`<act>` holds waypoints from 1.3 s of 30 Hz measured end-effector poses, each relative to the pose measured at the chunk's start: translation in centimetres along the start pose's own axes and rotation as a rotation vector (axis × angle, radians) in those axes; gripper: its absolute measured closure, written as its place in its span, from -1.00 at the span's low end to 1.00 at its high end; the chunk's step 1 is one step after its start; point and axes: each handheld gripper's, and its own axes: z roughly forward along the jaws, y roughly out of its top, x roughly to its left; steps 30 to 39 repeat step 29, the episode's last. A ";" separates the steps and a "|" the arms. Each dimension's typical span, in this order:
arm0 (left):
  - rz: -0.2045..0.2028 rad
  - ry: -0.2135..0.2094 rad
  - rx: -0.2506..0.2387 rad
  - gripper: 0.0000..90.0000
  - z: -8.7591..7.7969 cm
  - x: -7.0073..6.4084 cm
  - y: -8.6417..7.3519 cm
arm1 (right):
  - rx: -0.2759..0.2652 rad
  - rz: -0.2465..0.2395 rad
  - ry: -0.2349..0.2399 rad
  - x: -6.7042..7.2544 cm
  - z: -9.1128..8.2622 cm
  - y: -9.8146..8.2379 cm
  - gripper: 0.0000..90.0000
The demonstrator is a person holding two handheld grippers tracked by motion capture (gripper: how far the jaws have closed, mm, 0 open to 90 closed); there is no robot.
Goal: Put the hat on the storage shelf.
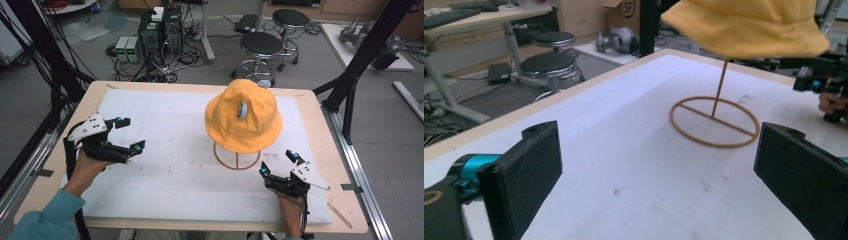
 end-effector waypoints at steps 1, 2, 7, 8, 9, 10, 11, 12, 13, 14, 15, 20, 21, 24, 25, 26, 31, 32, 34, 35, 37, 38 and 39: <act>-0.004 0.001 -0.004 -0.87 -0.4 0.2 -0.7 | 0.001 0.000 0.000 0.0 0.0 0.0 -0.93; -0.010 0.001 -0.008 -0.87 -0.7 0.3 -1.4 | 0.004 0.004 -0.001 0.0 0.0 0.0 -0.93; -0.031 0.031 -0.061 -0.87 -2.0 0.6 -4.3 | 0.004 -0.005 -0.012 0.2 0.0 0.0 -0.93; -0.028 0.040 -0.071 -0.87 -2.2 0.6 -4.8 | 0.004 -0.007 -0.013 0.2 0.0 0.0 -0.93; -0.019 0.043 -0.080 -0.87 -2.4 0.7 -5.2 | 0.004 -0.006 -0.014 0.2 0.0 0.0 -0.93; -0.019 0.049 -0.097 -0.87 -2.6 0.8 -5.7 | 0.003 -0.006 -0.014 0.2 0.0 0.0 -0.93; -0.017 0.050 -0.114 -0.87 -2.7 0.8 -6.0 | 0.003 -0.007 -0.015 0.1 0.0 0.0 -0.93; -0.015 0.048 -0.136 -0.87 -2.9 0.8 -6.4 | 0.003 -0.006 -0.014 0.2 0.0 0.0 -0.93; -0.016 0.052 -0.149 -0.87 -3.0 0.8 -6.8 | 0.003 -0.007 -0.016 0.2 0.0 0.0 -0.93; -0.022 0.063 -0.145 -0.87 -3.1 0.9 -7.1 | 0.002 -0.008 -0.016 0.2 0.0 0.0 -0.93; -0.027 0.059 -0.140 -0.87 -3.1 0.9 -7.4 | 0.001 -0.007 -0.015 0.2 0.0 0.0 -0.93; -0.007 0.093 -0.084 -0.87 -3.2 0.7 -8.8 | 0.002 -0.006 -0.013 0.1 0.0 0.0 -0.93; -0.005 0.097 -0.083 -0.87 -3.2 0.7 -9.0 | 0.004 0.000 -0.014 0.1 0.0 0.0 -0.93; 0.007 0.116 -0.083 -0.87 -3.5 0.5 -9.6 | 0.005 0.001 -0.013 0.1 0.0 0.0 -0.93; 0.016 0.126 -0.084 -0.87 -3.6 0.4 -9.8 | 0.003 -0.002 -0.012 0.1 0.0 0.0 -0.93; 0.021 0.130 -0.082 -0.87 -3.7 0.3 -9.9 | 0.003 -0.004 -0.012 0.1 0.0 0.0 -0.93; 0.027 0.138 -0.081 -0.87 -3.9 0.3 -10.1 | 0.005 0.003 -0.012 0.1 0.0 0.0 -0.93; 0.027 0.138 -0.081 -0.87 -3.9 0.3 -10.1 | 0.005 0.003 -0.012 0.1 0.0 0.0 -0.93; 0.027 0.138 -0.081 -0.87 -3.9 0.3 -10.1 | 0.005 0.003 -0.012 0.1 0.0 0.0 -0.93; 0.027 0.138 -0.081 -0.87 -3.9 0.3 -10.1 | 0.005 0.003 -0.012 0.1 0.0 0.0 -0.93; 0.027 0.138 -0.081 -0.87 -3.9 0.3 -10.1 | 0.005 0.003 -0.012 0.1 0.0 0.0 -0.93; 0.027 0.138 -0.081 -0.87 -3.9 0.3 -10.1 | 0.005 0.003 -0.012 0.1 0.0 0.0 -0.93; 0.027 0.138 -0.081 -0.87 -3.9 0.3 -10.1 | 0.005 0.003 -0.012 0.1 0.0 0.0 -0.93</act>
